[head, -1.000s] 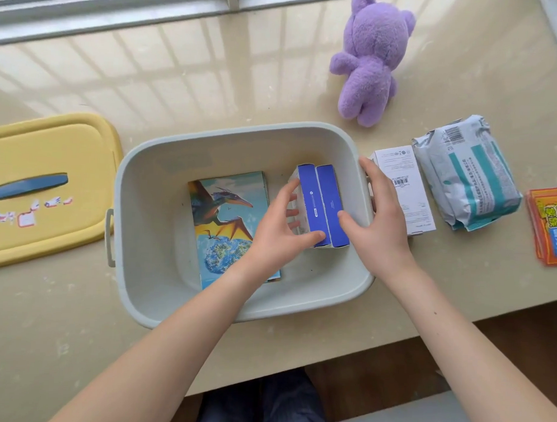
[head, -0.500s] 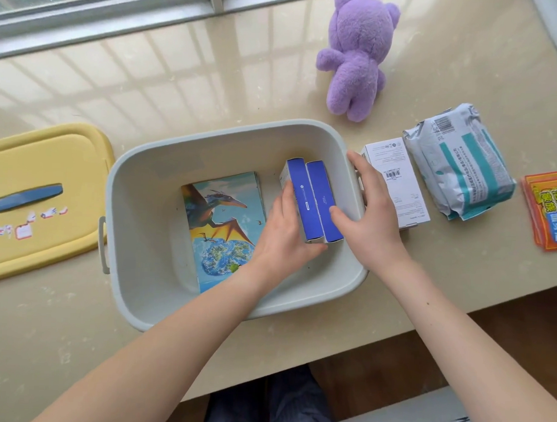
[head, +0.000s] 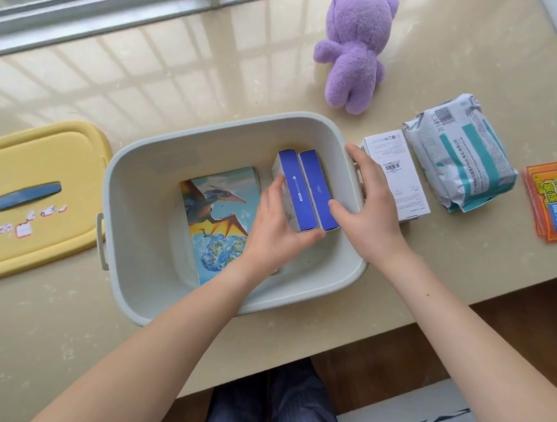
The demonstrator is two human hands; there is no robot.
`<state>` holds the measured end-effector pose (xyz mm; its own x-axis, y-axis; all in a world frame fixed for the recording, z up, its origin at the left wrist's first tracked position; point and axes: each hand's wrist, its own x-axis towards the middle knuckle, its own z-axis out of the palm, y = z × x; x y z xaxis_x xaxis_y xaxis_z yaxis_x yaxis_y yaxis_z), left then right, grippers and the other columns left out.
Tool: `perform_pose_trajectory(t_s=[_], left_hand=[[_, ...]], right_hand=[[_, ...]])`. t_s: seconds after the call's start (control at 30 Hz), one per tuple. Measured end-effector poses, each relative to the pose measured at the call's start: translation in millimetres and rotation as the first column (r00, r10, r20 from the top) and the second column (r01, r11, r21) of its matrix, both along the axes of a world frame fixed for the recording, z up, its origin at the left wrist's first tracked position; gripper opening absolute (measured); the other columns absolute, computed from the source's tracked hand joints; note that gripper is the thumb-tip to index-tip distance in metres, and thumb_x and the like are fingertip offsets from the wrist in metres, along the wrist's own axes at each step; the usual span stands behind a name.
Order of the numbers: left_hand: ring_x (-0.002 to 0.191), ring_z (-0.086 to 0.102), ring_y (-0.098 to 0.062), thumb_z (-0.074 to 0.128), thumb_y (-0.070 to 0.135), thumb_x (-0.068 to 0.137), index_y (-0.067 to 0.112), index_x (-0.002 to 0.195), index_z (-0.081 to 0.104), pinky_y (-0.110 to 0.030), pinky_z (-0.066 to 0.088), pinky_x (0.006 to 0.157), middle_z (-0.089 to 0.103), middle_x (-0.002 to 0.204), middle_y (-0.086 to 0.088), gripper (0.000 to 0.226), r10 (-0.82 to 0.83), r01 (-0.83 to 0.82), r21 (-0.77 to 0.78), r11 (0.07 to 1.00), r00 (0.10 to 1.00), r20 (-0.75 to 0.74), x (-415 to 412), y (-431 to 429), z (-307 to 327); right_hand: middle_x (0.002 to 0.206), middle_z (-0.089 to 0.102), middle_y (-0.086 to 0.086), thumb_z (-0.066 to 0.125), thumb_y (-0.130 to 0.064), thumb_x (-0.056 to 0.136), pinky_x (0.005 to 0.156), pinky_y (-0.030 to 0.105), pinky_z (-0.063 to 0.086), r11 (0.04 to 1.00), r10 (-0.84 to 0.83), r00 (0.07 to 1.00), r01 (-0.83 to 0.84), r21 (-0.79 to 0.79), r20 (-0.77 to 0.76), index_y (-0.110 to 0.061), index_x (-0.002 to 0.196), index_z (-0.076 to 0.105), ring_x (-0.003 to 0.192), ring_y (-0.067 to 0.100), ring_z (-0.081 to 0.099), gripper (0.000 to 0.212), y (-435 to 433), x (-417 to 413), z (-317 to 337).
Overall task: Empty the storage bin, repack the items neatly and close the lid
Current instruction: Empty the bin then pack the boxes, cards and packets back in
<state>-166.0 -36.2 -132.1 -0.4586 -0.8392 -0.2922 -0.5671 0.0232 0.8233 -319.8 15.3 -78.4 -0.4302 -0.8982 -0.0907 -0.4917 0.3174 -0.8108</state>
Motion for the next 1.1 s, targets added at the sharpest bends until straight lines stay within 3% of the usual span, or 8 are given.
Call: perform_pose_trajectory(t_s=[0.1, 0.23, 0.63, 1.1], left_hand=[[0.137, 0.035, -0.009, 0.076, 0.051, 0.072, 0.028, 0.149, 0.021, -0.038, 0.035, 0.112, 0.032, 0.149, 0.010, 0.097, 0.079, -0.072, 0.092, 0.993, 0.995, -0.066, 0.0, -1.6, -1.7], [0.124, 0.052, -0.010, 0.068, 0.047, 0.080, 0.032, 0.143, 0.029, -0.043, 0.048, 0.101, 0.043, 0.142, 0.012, 0.076, 0.160, -0.140, 0.191, 0.972, 0.982, -0.095, -1.2, -2.5, -5.3], [0.125, 0.046, -0.012, 0.077, 0.041, 0.077, 0.028, 0.143, 0.030, -0.042, 0.045, 0.102, 0.038, 0.139, 0.005, 0.082, 0.068, -0.063, 0.087, 0.994, 0.996, -0.055, -4.8, -1.7, -4.1], [0.116, 0.050, -0.009, 0.075, 0.040, 0.081, 0.023, 0.140, 0.035, -0.039, 0.048, 0.098, 0.043, 0.134, 0.007, 0.073, 0.201, -0.190, 0.154, 0.970, 0.978, -0.058, -1.2, -3.9, 0.2]], right_hand=[[0.142, 0.043, -0.009, 0.067, 0.001, 0.079, 0.114, 0.026, 0.030, 1.000, 0.004, 1.000, -0.004, 0.003, 0.004, -0.020, 0.148, 0.035, 0.135, 0.005, 0.037, 0.079, 0.3, 0.1, 0.0], [0.143, 0.042, -0.009, 0.066, 0.000, 0.080, 0.114, 0.023, 0.029, 1.000, 0.006, 1.000, -0.006, 0.010, 0.004, -0.020, 0.149, 0.035, 0.136, 0.003, 0.036, 0.078, 1.0, -0.1, -0.2], [0.141, 0.042, -0.012, 0.065, 0.001, 0.079, 0.113, 0.026, 0.031, 1.000, -0.005, 1.000, 0.005, 0.009, 0.009, -0.020, 0.148, 0.036, 0.135, 0.004, 0.037, 0.078, 0.5, -0.3, -0.1], [0.144, 0.042, -0.012, 0.065, -0.001, 0.080, 0.115, 0.024, 0.029, 1.000, -0.005, 1.000, 0.005, 0.006, 0.023, -0.022, 0.148, 0.035, 0.137, 0.002, 0.035, 0.078, 0.3, -0.9, -0.8]])
